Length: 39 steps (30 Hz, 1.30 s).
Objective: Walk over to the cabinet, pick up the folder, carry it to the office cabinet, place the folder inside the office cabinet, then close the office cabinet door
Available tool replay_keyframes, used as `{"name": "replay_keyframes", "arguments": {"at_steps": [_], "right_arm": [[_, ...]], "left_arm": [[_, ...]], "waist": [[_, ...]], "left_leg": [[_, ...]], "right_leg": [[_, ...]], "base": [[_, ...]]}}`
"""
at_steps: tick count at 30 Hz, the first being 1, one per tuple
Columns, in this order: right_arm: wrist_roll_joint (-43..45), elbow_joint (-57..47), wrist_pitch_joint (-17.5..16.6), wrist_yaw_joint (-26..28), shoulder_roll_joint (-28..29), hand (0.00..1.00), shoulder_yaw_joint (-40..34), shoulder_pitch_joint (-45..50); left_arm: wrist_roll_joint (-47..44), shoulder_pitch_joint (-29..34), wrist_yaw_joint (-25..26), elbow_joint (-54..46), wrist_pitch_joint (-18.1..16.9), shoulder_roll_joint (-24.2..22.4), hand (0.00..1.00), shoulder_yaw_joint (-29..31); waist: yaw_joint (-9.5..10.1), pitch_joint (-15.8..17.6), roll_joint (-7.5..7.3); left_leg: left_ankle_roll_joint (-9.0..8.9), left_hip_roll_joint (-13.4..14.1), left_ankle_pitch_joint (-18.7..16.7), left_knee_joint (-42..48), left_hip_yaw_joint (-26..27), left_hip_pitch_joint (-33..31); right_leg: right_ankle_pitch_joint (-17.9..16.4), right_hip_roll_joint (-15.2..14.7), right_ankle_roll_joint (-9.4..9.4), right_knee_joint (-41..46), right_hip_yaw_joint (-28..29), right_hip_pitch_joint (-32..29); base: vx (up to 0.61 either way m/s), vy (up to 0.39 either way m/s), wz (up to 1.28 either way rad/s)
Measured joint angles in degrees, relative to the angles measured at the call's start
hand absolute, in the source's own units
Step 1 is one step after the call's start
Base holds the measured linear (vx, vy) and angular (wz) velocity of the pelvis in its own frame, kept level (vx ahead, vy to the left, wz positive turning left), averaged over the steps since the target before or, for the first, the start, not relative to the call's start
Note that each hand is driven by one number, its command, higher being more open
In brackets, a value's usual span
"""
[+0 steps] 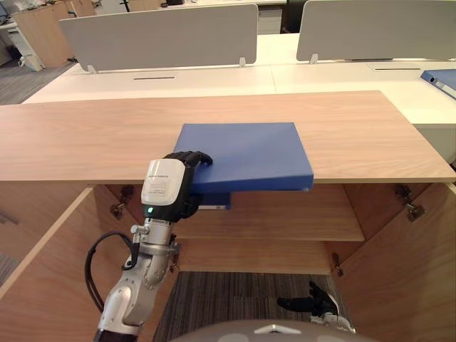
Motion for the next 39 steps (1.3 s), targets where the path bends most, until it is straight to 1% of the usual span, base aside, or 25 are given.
{"name": "replay_keyframes", "arguments": {"at_steps": [2, 3, 10, 13, 16, 18, 22, 26, 28, 31, 33, 34, 36, 37, 39], "right_arm": [[0.01, -0.03, 0.00, -0.02, 0.06, 1.00, -0.09, 0.02], [0.01, -0.12, -0.01, -0.02, 0.05, 1.00, -0.10, 0.02], [0.03, -1.12, -0.04, -0.09, 0.32, 1.00, -0.51, 0.27], [0.04, -1.16, -0.05, -0.13, 0.35, 1.00, -0.54, 0.30], [0.08, -2.83, -0.12, -0.26, 0.36, 1.00, -0.50, 0.94], [0.10, -5.09, -0.16, -0.46, 0.37, 1.00, -0.38, 2.11], [0.13, -10.11, -0.23, -1.05, 0.46, 1.00, 0.37, 4.67], [0.56, -17.65, -0.50, -1.42, 1.98, 1.00, 0.75, 8.02], [2.16, -22.09, -0.56, -1.86, 3.11, 1.00, 0.95, 9.79], [2.38, -27.04, -0.60, -2.39, 3.99, 1.00, 1.33, 10.88], [2.40, -32.52, -0.70, -2.89, 4.78, 1.00, 1.99, 11.23], [2.43, -33.86, -0.81, -3.06, 4.76, 1.00, 2.57, 11.34], [2.53, -39.68, -1.66, -3.58, 5.21, 1.00, 3.08, 11.77], [2.74, -41.14, -1.82, -3.71, 5.39, 1.00, 3.08, 11.82], [4.63, -46.38, -2.59, -4.28, 5.73, 1.00, 2.98, 12.13]], "left_arm": [[-1.36, -0.41, 0.41, -1.15, 0.34, -1.22, 0.00, 1.22], [-1.52, -0.44, 0.00, -1.54, 0.33, -1.08, 0.00, 1.68], [-4.02, -0.43, -1.05, -2.80, -0.07, -2.45, 0.00, 1.47], [-6.67, -0.43, -1.98, -4.32, -0.27, -2.75, 0.00, 0.11], [-11.29, -0.42, -2.10, -4.60, -1.37, -4.15, 0.00, -2.01], [-15.63, -0.25, -2.92, -6.46, -1.81, -5.54, 0.00, -3.58], [-21.79, 0.77, -3.87, -9.25, -2.67, -6.50, 0.00, -6.09], [-32.02, 2.17, -4.29, -13.20, -3.51, -8.57, 0.00, -7.75], [-40.26, 2.24, -4.31, -15.01, -4.13, -10.05, 0.00, -9.38], [-47.61, 2.23, -4.70, -16.25, -5.23, -11.01, 0.00, -11.92], [-55.82, 2.20, -6.98, -17.27, -5.46, -11.31, 0.00, -15.08], [-57.61, 2.19, -7.55, -17.34, -5.52, -11.31, 0.00, -15.94], [-63.82, 2.09, -10.25, -17.38, -5.53, -11.35, 0.00, -19.02], [-65.23, 2.04, -10.99, -17.37, -5.51, -11.35, 0.00, -19.75], [-70.86, 1.93, -13.65, -17.36, -5.29, -11.28, 0.00, -22.22]], "waist": [[-0.18, -0.01, -0.10], [-0.37, -0.01, -0.10], [-1.07, 0.10, -0.20], [-1.04, 0.21, -0.35], [-1.07, 0.30, -0.20], [-1.07, 0.37, -0.19], [-1.08, 0.75, 0.03], [-1.57, 1.55, -0.30], [-1.60, 1.73, -0.58], [-1.70, 1.73, -0.60], [-1.72, 1.78, -0.58], [-1.72, 1.77, -0.58], [-1.74, 1.71, -0.47], [-1.74, 1.72, -0.48], [-2.11, 1.73, -0.49]], "left_leg": [[0.01, -0.13, 0.00, 0.00, 0.16, 0.23], [0.01, -0.22, -0.01, -0.01, 0.24, 0.24], [0.05, -0.44, -0.13, 0.35, 1.41, -0.63], [0.12, -0.40, -0.61, 1.38, 1.27, -0.98], [0.36, -0.27, -1.79, 3.01, 1.24, -1.43], [0.33, -0.25, -2.04, 3.33, 1.25, -1.57], [0.46, -0.08, -2.52, 3.96, 1.40, -1.93], [0.50, 0.11, -2.61, 4.15, 1.46, -1.94], [0.52, 0.19, -2.63, 4.26, 1.51, -2.12], [0.52, 0.20, -2.64, 4.44, 1.72, -2.73], [0.47, 0.22, -2.71, 4.69, 2.17, -2.95], [0.48, 0.23, -2.78, 4.77, 2.38, -2.93], [0.53, 0.24, -2.96, 4.98, 3.27, -3.02], [0.53, 0.21, -2.96, 4.98, 3.39, -3.05], [0.64, 0.18, -3.04, 4.98, 3.85, -2.77]], "right_leg": [[0.13, -0.16, 0.20, -0.24, 0.08, 0.25], [0.15, -0.25, 0.25, -0.35, 0.12, 0.26], [0.40, -0.39, 0.66, -0.75, 1.94, -0.76], [0.40, -0.40, 0.67, -0.66, 2.62, -0.71], [0.40, -0.41, 0.67, -0.53, 3.23, -0.68], [0.40, -0.42, 0.66, -0.43, 3.54, -0.80], [0.40, -0.28, 0.67, -0.03, 4.17, -1.34], [0.41, -0.11, 0.69, 0.27, 4.35, -1.47], [0.43, -0.03, 0.72, 0.36, 4.44, -1.65], [0.62, -0.02, 1.02, 0.45, 4.68, -2.33], [0.81, -0.02, 1.28, 0.52, 5.14, -2.72], [0.82, -0.02, 1.30, 0.56, 5.35, -2.79], [1.02, -0.02, 1.60, 0.70, 6.26, -3.36], [1.05, -0.04, 1.64, 0.75, 6.34, -3.44], [1.14, -0.06, 1.78, 1.06, 6.75, -3.54]], "base": [[-0.05, 0.012, -0.04], [-0.05, 0.011, -0.07], [-0.03, 0.004, -0.09], [0.01, -0.009, -0.07], [0.01, 0.000, -0.09], [0.00, 0.003, -0.02], [-0.01, 0.000, -0.05], [0.00, 0.000, 0.00], [0.00, 0.000, 0.00], [-0.01, 0.001, -0.03], [-0.01, 0.009, -0.09], [-0.01, 0.018, -0.17], [0.00, 0.020, -0.19], [0.00, 0.016, -0.11], [-0.01, 0.017, -0.09]]}}
